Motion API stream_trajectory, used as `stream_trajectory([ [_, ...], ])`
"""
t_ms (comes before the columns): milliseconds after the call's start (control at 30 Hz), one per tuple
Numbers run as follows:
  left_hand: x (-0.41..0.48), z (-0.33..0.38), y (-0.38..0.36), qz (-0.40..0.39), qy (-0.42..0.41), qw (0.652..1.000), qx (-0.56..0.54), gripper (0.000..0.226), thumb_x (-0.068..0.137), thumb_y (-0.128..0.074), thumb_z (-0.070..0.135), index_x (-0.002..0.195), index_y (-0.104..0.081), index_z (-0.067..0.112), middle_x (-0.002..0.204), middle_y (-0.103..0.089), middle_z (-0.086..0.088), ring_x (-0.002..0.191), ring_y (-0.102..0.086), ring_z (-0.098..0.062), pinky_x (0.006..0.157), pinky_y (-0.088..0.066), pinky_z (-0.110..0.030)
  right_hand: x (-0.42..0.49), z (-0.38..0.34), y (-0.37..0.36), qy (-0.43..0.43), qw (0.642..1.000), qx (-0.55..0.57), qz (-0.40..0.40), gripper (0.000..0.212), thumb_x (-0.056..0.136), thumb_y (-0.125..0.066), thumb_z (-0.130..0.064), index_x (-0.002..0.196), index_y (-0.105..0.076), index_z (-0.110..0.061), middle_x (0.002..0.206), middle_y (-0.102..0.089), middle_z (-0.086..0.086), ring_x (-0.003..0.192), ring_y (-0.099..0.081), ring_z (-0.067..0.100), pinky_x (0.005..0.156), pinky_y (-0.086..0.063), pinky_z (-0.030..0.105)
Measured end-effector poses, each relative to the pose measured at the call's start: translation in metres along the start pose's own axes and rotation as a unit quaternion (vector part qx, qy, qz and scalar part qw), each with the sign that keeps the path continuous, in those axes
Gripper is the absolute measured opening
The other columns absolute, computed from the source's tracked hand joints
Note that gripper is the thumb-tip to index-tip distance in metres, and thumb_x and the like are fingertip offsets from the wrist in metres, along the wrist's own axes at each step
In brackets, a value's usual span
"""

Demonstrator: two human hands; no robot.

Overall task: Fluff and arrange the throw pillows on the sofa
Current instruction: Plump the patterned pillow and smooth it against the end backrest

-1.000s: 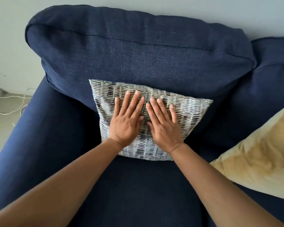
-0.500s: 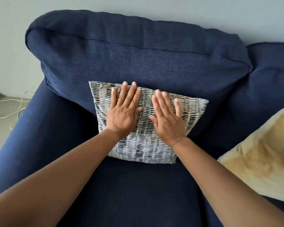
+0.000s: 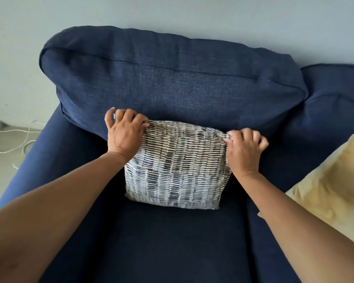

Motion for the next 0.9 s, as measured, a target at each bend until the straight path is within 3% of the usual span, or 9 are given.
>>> stream_trajectory([
  [133,-0.005,-0.001,-0.002,-0.012,0.056,0.998,-0.01,0.025,0.103,-0.046,0.026,0.105,-0.068,0.013,0.11,-0.059,-0.009,0.121,-0.043,-0.033,0.117,-0.015,-0.059,0.005,-0.005,0.004,-0.021,1.0,0.013,-0.012,0.014,0.093,-0.056,-0.023,0.096,-0.069,-0.018,0.094,-0.058,0.008,0.098,-0.047,0.03,0.091,-0.029,0.047],
  [267,-0.016,0.024,-0.004,0.021,0.054,0.998,-0.008,0.029,0.1,-0.044,0.019,0.125,-0.058,0.016,0.151,-0.041,-0.009,0.147,-0.023,-0.029,0.12,0.008,-0.056,0.002,-0.02,0.012,-0.048,0.998,0.04,-0.002,0.032,0.098,-0.052,-0.026,0.128,-0.059,-0.02,0.134,-0.054,0.01,0.131,-0.044,0.03,0.106,-0.023,0.052],
  [333,-0.025,0.039,-0.006,0.033,-0.019,0.999,-0.006,0.048,0.1,-0.041,0.023,0.148,-0.042,0.017,0.165,-0.022,-0.008,0.153,-0.01,-0.029,0.12,0.01,-0.053,0.001,-0.04,0.015,0.014,0.998,0.064,0.006,0.045,0.102,-0.041,-0.033,0.145,-0.042,-0.02,0.155,-0.037,0.004,0.147,-0.026,0.023,0.115,-0.011,0.047],
  [400,-0.038,0.052,-0.017,-0.01,-0.096,0.995,0.026,0.058,0.104,-0.033,0.031,0.158,-0.024,0.015,0.167,-0.011,-0.007,0.154,-0.003,-0.029,0.121,0.008,-0.052,-0.009,-0.061,0.01,0.112,0.99,0.066,-0.049,0.054,0.104,-0.033,-0.034,0.155,-0.024,-0.018,0.164,-0.018,0.0,0.152,-0.01,0.018,0.12,-0.002,0.044],
  [533,-0.048,0.03,-0.038,-0.114,-0.078,0.981,0.137,0.063,0.105,-0.004,0.046,0.159,0.007,0.018,0.167,0.012,-0.005,0.152,0.018,-0.027,0.121,0.013,-0.05,-0.04,-0.057,-0.011,0.262,0.949,-0.021,-0.172,0.059,0.106,-0.029,-0.033,0.158,-0.007,-0.016,0.166,-0.003,0.002,0.153,0.001,0.018,0.123,0.0,0.045],
  [633,-0.04,-0.005,-0.031,-0.131,-0.018,0.974,0.185,0.064,0.102,0.001,0.049,0.156,0.017,0.019,0.164,0.021,-0.005,0.15,0.024,-0.027,0.119,0.015,-0.053,-0.039,-0.018,-0.013,0.157,0.961,-0.064,-0.219,0.061,0.106,-0.024,-0.036,0.157,0.005,-0.017,0.166,0.01,0.0,0.152,0.012,0.017,0.122,0.007,0.044],
  [733,-0.039,-0.01,-0.013,-0.141,-0.012,0.972,0.186,0.063,0.106,-0.013,0.041,0.156,0.014,0.016,0.165,0.018,-0.008,0.15,0.023,-0.029,0.119,0.012,-0.056,-0.039,0.007,0.001,0.1,0.959,-0.098,-0.246,0.061,0.106,-0.022,-0.034,0.155,0.011,-0.019,0.164,0.016,-0.001,0.15,0.019,0.015,0.121,0.01,0.046],
  [833,-0.036,0.031,0.011,-0.136,-0.03,0.985,0.107,0.063,0.105,-0.025,0.03,0.159,0.002,0.013,0.166,0.012,-0.009,0.151,0.019,-0.029,0.12,0.011,-0.053,-0.039,0.006,0.026,0.096,0.961,-0.077,-0.248,0.06,0.106,-0.027,-0.032,0.156,0.003,-0.018,0.166,0.008,0.0,0.152,0.011,0.016,0.122,-0.001,0.049],
  [900,-0.034,0.073,0.026,-0.13,-0.049,0.989,0.046,0.062,0.105,-0.028,0.029,0.16,-0.006,0.015,0.167,0.005,-0.008,0.153,0.013,-0.027,0.121,0.01,-0.051,-0.039,0.012,0.049,0.041,0.97,-0.059,-0.232,0.059,0.104,-0.03,-0.036,0.157,-0.01,-0.017,0.166,-0.002,0.002,0.153,0.0,0.018,0.12,-0.012,0.05],
])
Point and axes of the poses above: each hand's wrist, its own x-axis towards the middle knuckle, its own y-axis out of the back of the hand, z = x × y, the point moved 3 cm from there along x, towards the middle knuckle
